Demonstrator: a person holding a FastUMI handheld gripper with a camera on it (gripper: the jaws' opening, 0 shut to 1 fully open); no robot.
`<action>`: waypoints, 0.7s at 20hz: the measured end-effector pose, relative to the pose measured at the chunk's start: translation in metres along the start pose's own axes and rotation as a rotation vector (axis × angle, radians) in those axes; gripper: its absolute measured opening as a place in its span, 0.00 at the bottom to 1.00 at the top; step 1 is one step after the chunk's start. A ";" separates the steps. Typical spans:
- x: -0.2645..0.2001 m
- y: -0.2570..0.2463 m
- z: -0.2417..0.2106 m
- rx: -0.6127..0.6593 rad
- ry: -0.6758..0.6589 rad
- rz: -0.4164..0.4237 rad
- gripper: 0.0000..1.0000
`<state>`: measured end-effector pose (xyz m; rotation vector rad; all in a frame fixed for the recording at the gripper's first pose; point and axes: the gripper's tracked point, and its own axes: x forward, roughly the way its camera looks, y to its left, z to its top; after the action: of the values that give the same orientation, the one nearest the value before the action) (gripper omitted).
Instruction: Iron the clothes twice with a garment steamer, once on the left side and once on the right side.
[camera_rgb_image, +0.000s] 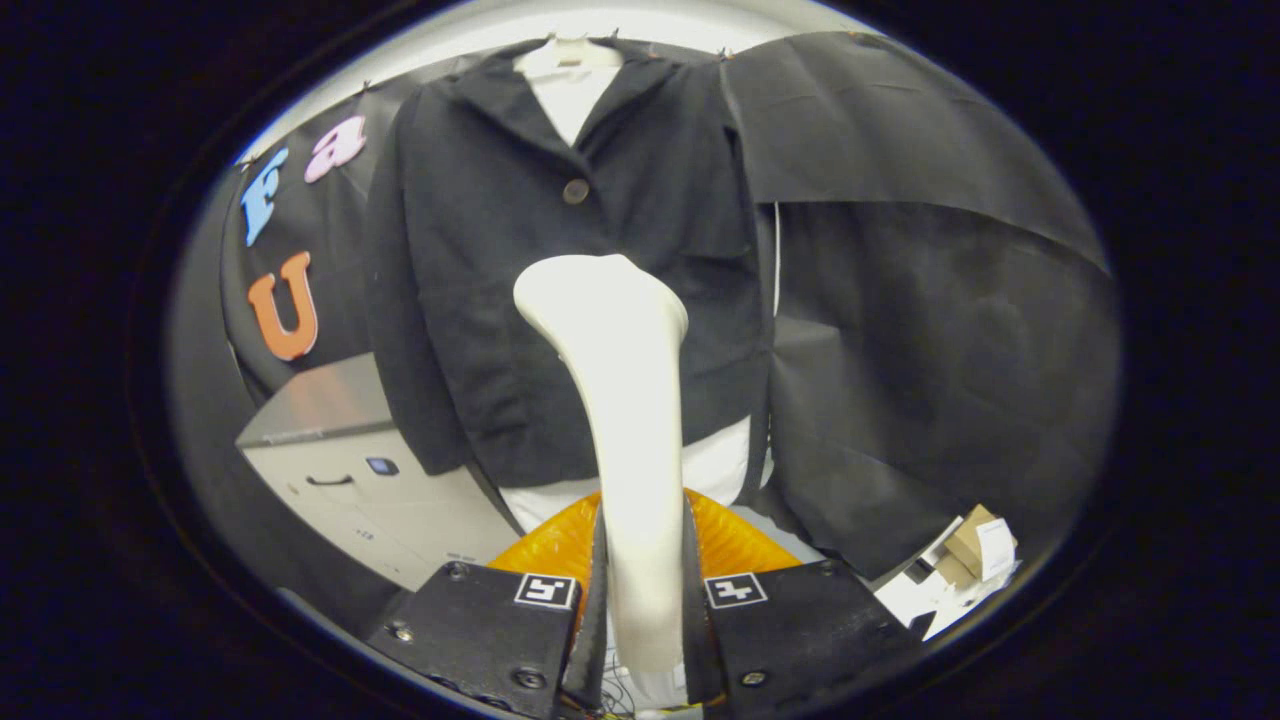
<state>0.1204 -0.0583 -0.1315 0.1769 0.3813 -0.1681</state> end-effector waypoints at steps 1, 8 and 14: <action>-0.006 -0.006 0.016 0.013 -0.024 -0.002 0.34; -0.025 -0.033 0.120 0.047 -0.189 -0.008 0.34; -0.021 -0.045 0.215 0.053 -0.308 0.018 0.34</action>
<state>0.1690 -0.1427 0.0669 0.2028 0.0683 -0.1842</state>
